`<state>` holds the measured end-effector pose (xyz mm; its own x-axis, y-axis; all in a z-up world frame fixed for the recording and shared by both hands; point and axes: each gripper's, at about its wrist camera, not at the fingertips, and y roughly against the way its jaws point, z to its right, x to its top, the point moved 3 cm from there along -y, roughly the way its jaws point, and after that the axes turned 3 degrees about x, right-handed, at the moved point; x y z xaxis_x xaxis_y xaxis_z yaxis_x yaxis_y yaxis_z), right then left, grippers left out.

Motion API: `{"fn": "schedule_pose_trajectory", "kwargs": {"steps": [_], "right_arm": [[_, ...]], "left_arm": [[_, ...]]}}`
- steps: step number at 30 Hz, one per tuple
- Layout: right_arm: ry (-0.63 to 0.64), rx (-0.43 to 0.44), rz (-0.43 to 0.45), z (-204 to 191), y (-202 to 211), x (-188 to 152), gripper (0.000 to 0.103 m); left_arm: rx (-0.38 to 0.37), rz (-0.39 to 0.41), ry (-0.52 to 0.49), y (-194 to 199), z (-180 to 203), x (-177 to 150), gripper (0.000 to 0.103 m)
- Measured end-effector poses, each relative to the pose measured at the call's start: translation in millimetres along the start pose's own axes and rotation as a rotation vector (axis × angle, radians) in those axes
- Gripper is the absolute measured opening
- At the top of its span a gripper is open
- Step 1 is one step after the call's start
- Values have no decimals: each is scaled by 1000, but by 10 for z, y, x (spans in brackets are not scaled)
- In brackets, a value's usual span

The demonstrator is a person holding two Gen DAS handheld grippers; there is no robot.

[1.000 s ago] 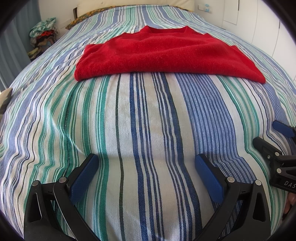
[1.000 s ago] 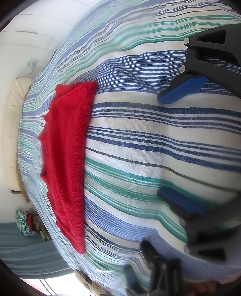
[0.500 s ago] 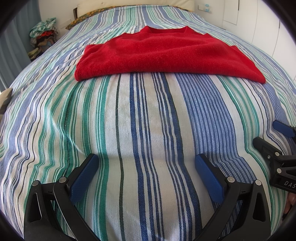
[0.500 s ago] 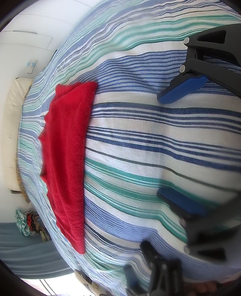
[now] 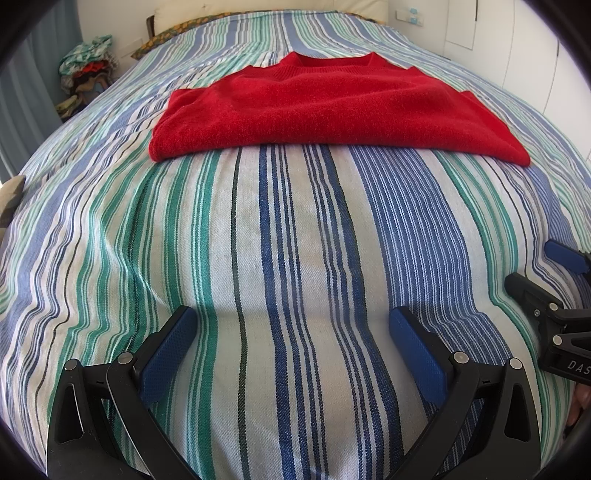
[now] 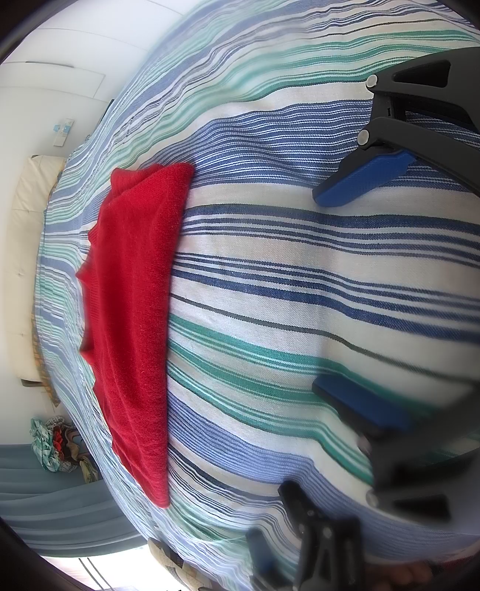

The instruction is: Fold small clothes

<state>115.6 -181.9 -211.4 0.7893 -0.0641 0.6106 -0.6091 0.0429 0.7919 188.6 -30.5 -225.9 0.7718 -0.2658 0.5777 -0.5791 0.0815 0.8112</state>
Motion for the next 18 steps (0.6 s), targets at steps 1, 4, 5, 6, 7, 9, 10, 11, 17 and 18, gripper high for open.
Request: {"fn": "schedule_pose_trajectory", "kwargs": {"steps": [1, 4, 5, 6, 7, 9, 10, 11, 17, 18], "right_arm": [[0, 0, 0, 0, 1, -2, 92], [0, 0, 1, -1, 1, 0, 92], [1, 0, 1, -1, 1, 0, 92], [0, 0, 1, 1, 1, -1, 92], [0, 0, 0, 1, 1, -1, 92], [0, 0, -1, 0, 1, 0, 92], [0, 1, 0, 0, 1, -2, 92], [0, 1, 0, -1, 1, -1, 92], [1, -1, 0, -3, 1, 2, 92], [1, 0, 0, -1, 1, 1, 92]], "left_arm": [[0, 0, 0, -1, 0, 0, 102], [1, 1, 1, 2, 3, -1, 102], [1, 1, 1, 1, 5, 3, 102], [1, 0, 1, 1, 5, 2, 102], [2, -1, 1, 1, 6, 4, 102], [3, -4, 0, 2, 6, 8, 102], [4, -5, 0, 3, 11, 11, 102], [6, -5, 0, 3, 14, 14, 102], [13, -5, -1, 1, 24, 19, 102], [14, -5, -1, 1, 29, 18, 102]]}}
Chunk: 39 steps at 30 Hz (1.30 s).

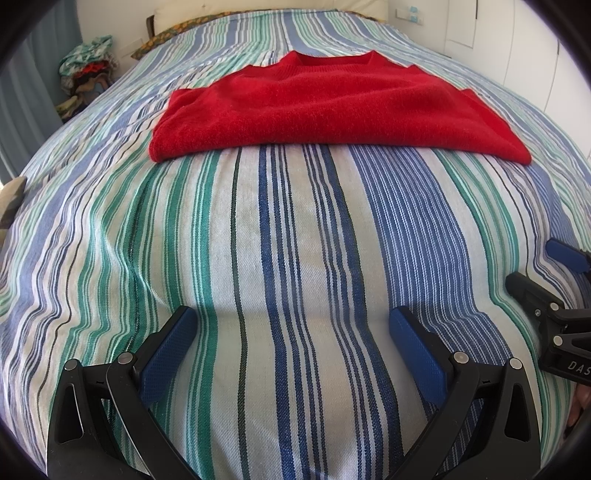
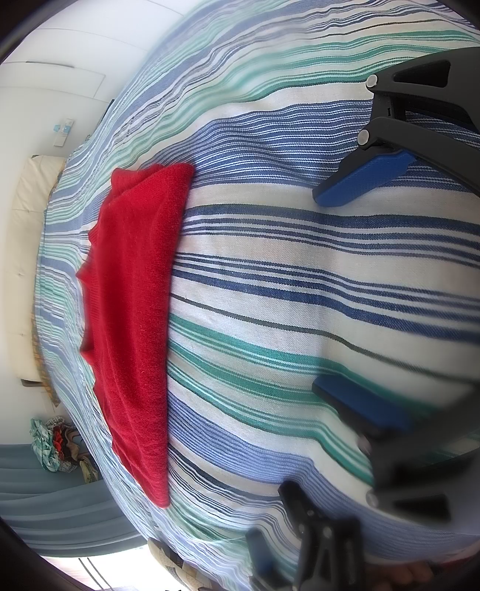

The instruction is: Fold small clothes

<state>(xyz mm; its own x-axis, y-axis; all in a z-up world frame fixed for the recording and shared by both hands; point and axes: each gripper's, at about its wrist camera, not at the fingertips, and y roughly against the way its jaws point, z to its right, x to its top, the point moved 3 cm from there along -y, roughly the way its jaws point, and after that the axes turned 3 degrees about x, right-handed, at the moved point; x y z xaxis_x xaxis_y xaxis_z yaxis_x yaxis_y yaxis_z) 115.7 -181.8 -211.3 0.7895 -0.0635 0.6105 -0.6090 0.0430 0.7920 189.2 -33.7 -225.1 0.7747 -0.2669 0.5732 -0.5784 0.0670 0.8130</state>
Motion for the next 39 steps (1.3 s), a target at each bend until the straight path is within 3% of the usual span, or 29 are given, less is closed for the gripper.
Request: {"fn": "schedule_pose_trajectory", "kwargs": {"steps": [25, 30, 34, 36, 39], "right_arm": [[-1, 2, -8, 20, 3, 0, 92], [-6, 3, -25, 43, 25, 9, 92], [-57, 113, -84, 190, 138, 100, 92], [-152, 217, -60, 423, 250, 260, 92], [-243, 229, 5, 910, 334, 747, 92]], "left_arm": [[39, 20, -10, 67, 10, -29, 102], [-45, -29, 44, 346, -162, -82, 102], [-82, 71, 112, 703, -509, 6, 102], [-75, 124, 169, 806, -715, 105, 102], [-81, 169, 266, 807, -997, 208, 102]]}}
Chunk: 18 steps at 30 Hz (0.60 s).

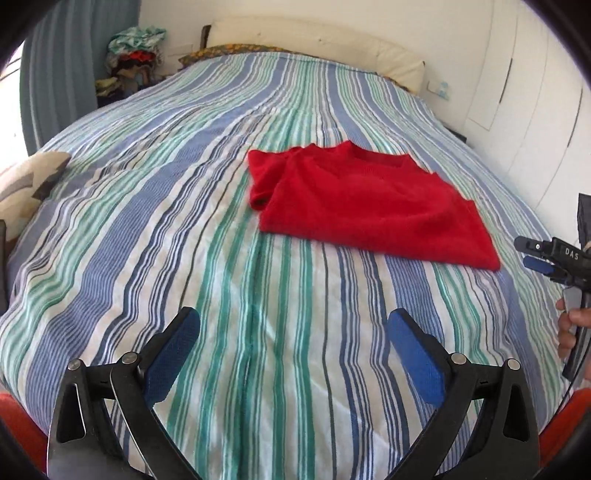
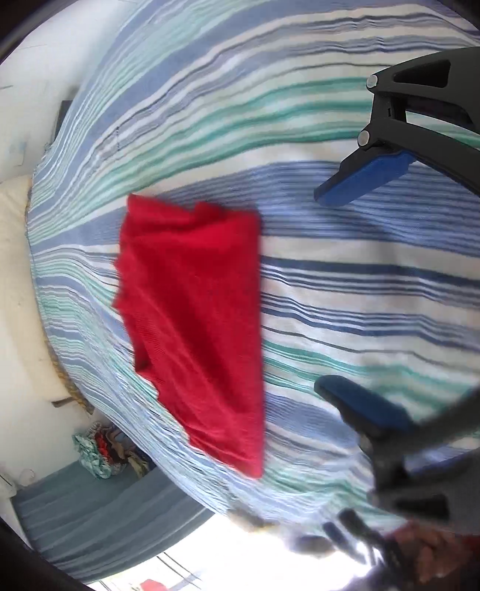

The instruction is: Fold small clothes

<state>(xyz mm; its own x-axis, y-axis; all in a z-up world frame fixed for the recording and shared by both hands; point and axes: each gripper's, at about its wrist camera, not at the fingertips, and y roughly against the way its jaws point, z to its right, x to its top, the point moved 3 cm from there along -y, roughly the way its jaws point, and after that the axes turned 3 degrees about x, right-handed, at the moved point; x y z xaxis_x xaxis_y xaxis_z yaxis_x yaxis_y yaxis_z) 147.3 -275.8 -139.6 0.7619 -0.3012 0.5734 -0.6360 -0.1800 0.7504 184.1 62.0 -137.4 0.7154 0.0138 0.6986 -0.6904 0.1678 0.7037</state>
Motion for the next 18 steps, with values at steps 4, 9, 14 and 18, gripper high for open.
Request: {"fn": "schedule_pose_trajectory", "kwargs": {"steps": [4, 9, 14, 18], "right_arm": [[-100, 34, 4, 445, -190, 778, 92], [-231, 102, -47, 787, -814, 1065, 91], [-249, 129, -125, 763, -1204, 944, 8], [-245, 65, -126, 670, -986, 1069, 9]], "left_arm": [[31, -27, 43, -205, -235, 31, 102], [74, -67, 53, -362, -387, -171, 102], [58, -96, 92, -425, -457, -215, 101], [20, -92, 115, -396, -469, -157, 101]]}}
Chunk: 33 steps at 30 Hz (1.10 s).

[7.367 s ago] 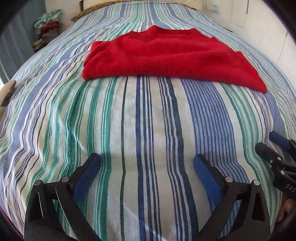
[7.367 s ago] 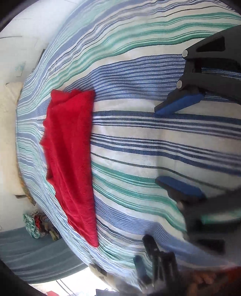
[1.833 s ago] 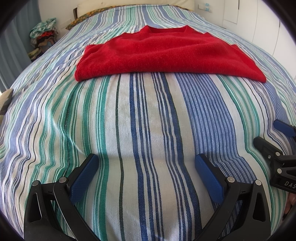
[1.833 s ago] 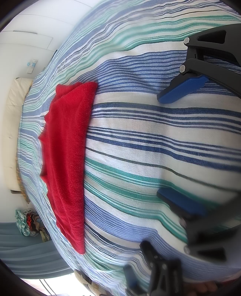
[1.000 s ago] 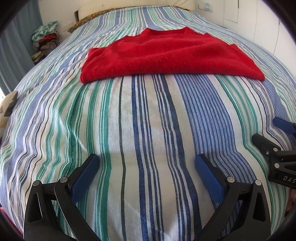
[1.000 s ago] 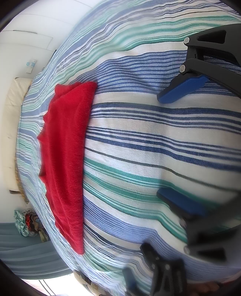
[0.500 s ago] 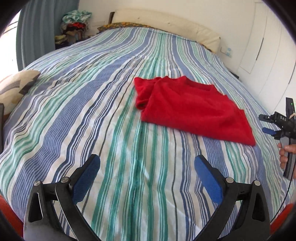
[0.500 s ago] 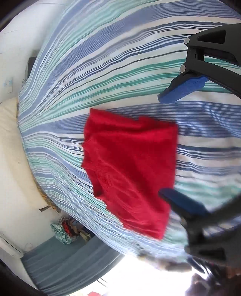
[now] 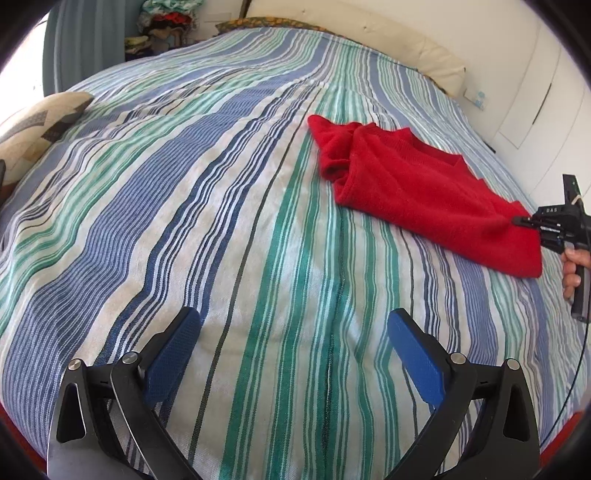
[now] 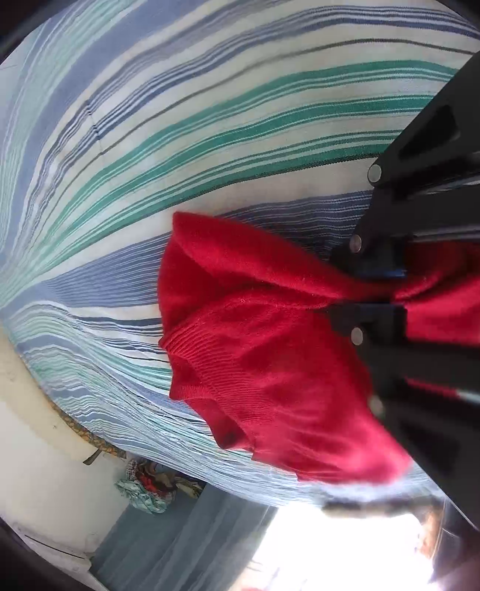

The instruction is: Fold small clothes

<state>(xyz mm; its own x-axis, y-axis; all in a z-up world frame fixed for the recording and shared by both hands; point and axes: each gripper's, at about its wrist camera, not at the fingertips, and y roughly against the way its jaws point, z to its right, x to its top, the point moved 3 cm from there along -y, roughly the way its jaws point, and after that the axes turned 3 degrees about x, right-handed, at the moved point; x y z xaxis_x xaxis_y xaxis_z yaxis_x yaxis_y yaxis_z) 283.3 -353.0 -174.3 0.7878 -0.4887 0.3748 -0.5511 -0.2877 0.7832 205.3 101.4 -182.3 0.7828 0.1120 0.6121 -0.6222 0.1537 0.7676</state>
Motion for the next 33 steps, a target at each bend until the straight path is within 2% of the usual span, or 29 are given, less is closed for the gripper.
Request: {"fn": "schedule_pose_trajectory", "kwargs": {"steps": [3, 7, 11, 15, 17, 18, 19, 20, 21, 22, 24, 25, 26, 28, 30, 33], "right_arm": [[168, -109, 16, -608, 255, 149, 9], [316, -86, 2, -1688, 261, 246, 9], [375, -27, -82, -2632, -297, 137, 9], [405, -40, -142, -3092, -928, -178, 9], [402, -31, -179, -3217, -1187, -318, 17], [389, -7, -217, -3248, -1291, -380, 29], [349, 72, -265, -3269, -1358, -430, 43], [279, 192, -304, -3260, -1371, -453, 50], [208, 324, -328, -3241, -1318, -461, 65], [163, 416, -333, -3226, -1220, -451, 76], [166, 499, -297, -3204, -941, -369, 77], [203, 498, -268, -3185, -783, -324, 80], [269, 455, -234, -3174, -632, -292, 82], [459, 320, -179, -3158, -391, -336, 89], [608, 256, -192, -3147, -309, -500, 89], [718, 165, -243, -3085, -478, -805, 89]], "left_arm": [[-37, 0, 25, 25, -15, 46, 101], [-57, 9, 41, 82, -68, 83, 101], [-55, 18, 56, 139, -172, 84, 101], [-33, 19, 67, 148, -266, 66, 101], [-37, 11, 81, 135, -296, 65, 101], [-41, 9, 88, 130, -304, 70, 101], [-45, 8, 94, 122, -306, 79, 101], [-50, 8, 98, 121, -306, 82, 101], [-56, 7, 101, 121, -300, 87, 101], [-62, 7, 103, 123, -297, 90, 101], [-69, 10, 100, 132, -277, 88, 101], [-70, 12, 97, 136, -267, 91, 101], [-72, 13, 94, 142, -260, 90, 101], [-76, 13, 90, 151, -247, 87, 101], [-80, 12, 89, 154, -229, 80, 101], [-73, 8, 76, 134, -196, 67, 101]]}}
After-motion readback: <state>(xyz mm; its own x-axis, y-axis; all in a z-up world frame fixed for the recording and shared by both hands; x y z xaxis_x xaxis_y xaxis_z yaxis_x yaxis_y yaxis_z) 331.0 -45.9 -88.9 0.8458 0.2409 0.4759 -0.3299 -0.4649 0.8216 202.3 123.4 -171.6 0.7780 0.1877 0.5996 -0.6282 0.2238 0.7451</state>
